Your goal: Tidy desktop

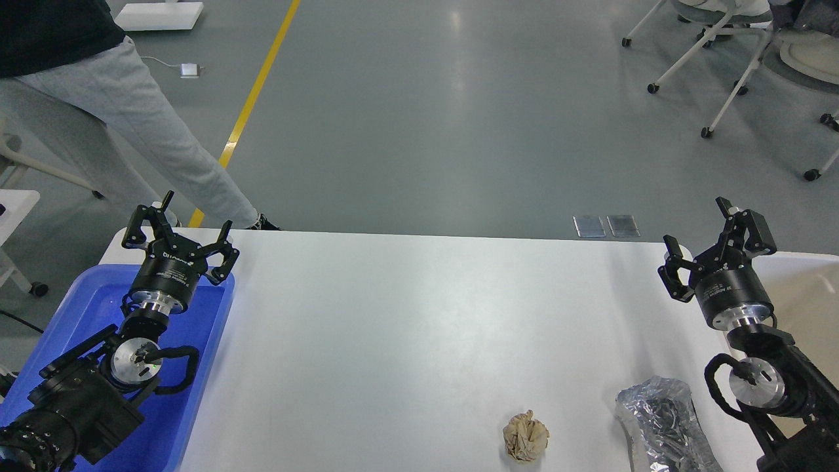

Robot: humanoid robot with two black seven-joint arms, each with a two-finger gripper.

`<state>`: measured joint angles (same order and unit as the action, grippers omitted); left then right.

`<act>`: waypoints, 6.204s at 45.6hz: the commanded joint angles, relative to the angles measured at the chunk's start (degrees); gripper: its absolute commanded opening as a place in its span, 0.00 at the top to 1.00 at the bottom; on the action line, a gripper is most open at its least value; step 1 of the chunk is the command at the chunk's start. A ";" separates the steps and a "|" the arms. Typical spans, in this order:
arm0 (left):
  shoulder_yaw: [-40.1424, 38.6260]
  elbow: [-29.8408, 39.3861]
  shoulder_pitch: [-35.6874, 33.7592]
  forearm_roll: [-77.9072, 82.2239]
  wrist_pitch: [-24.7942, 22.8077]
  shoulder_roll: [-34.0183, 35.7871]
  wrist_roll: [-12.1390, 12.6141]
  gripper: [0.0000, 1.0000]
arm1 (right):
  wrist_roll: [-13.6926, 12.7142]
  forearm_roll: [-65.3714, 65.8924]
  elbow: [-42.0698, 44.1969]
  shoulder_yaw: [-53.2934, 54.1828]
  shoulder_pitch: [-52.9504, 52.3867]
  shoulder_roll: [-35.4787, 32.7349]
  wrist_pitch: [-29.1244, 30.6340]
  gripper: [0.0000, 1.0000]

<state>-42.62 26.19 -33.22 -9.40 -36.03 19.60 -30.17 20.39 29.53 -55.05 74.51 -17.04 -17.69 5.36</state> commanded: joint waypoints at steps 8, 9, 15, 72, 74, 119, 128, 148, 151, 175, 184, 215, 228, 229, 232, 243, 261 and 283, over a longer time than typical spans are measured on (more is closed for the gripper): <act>0.00 0.00 0.00 0.09 0.09 0.00 -0.06 0.00 | 0.00 0.00 0.29 -0.16 -0.45 -0.24 0.00 0.01; 0.00 0.00 0.00 0.09 0.09 0.00 -0.06 0.00 | 0.00 0.00 0.29 -0.24 -0.45 -0.24 0.00 0.01; 0.00 0.00 0.00 0.09 0.09 0.00 -0.06 0.00 | 0.00 0.00 0.29 -0.24 -0.53 -0.24 0.00 0.01; 0.00 0.00 0.00 0.00 0.09 0.00 -0.06 0.00 | -0.35 0.09 2.31 -0.51 -1.67 -1.29 0.44 0.01; 0.00 0.00 -0.09 0.00 0.00 0.00 -0.06 0.00 | -0.88 0.09 2.58 -0.59 -2.20 -1.29 0.18 0.01; 0.00 0.00 -0.18 0.09 0.00 0.00 0.03 0.00 | -13.01 -0.35 -10.95 -13.07 -2.47 -17.02 -0.53 0.00; 0.00 0.00 -0.09 0.09 0.00 0.00 0.03 0.00 | -15.82 0.00 -15.61 -15.53 -2.82 -24.23 0.00 0.01; 0.00 0.00 -0.18 0.09 0.00 0.00 0.03 0.00 | -24.52 11.24 -28.88 -23.00 -3.35 -35.74 0.70 0.01; 0.00 0.00 -0.18 0.09 0.00 0.00 0.03 0.00 | -25.92 15.02 -29.32 -24.15 -4.05 -36.89 2.46 0.01; 0.00 0.00 -0.18 0.09 0.00 0.00 0.03 0.00 | -26.63 49.47 -33.19 -32.15 -4.14 -41.46 13.71 0.01; 0.00 0.00 -0.18 0.09 0.00 0.00 0.03 0.00 | -25.49 56.87 -33.37 -36.62 -3.52 -40.05 14.68 0.00; 0.00 0.00 -0.18 0.09 0.00 0.00 0.03 0.00 | -16.79 70.22 -30.74 -38.83 2.19 -39.18 14.24 0.01; 0.00 0.00 -0.09 0.09 0.00 0.00 0.03 0.00 | -16.79 72.16 -23.10 -38.57 4.04 -36.02 14.15 0.01; 0.00 0.00 -0.09 0.09 0.00 0.00 0.03 0.00 | -16.79 72.16 -22.13 -38.39 4.04 -35.31 14.15 0.01; 0.00 0.00 -0.09 0.09 0.00 0.00 0.03 0.00 | -16.79 72.16 -19.05 -38.39 3.86 -33.90 14.15 0.01; 0.00 0.00 -0.09 0.09 0.00 0.00 0.03 0.00 | -16.70 72.16 -16.32 -38.65 4.04 -32.85 12.05 0.01; 0.00 0.00 -0.09 0.09 0.00 0.00 0.03 0.00 | -15.38 74.00 -15.00 -40.67 4.12 -32.32 10.20 0.31; 0.00 0.00 -0.18 0.09 0.00 0.00 0.03 0.00 | -15.47 76.21 -13.86 -40.94 3.77 -32.32 10.46 1.00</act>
<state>-42.62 26.19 -33.38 -9.33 -36.04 19.60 -30.15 4.85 105.22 -69.17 33.72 -13.19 -50.04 15.82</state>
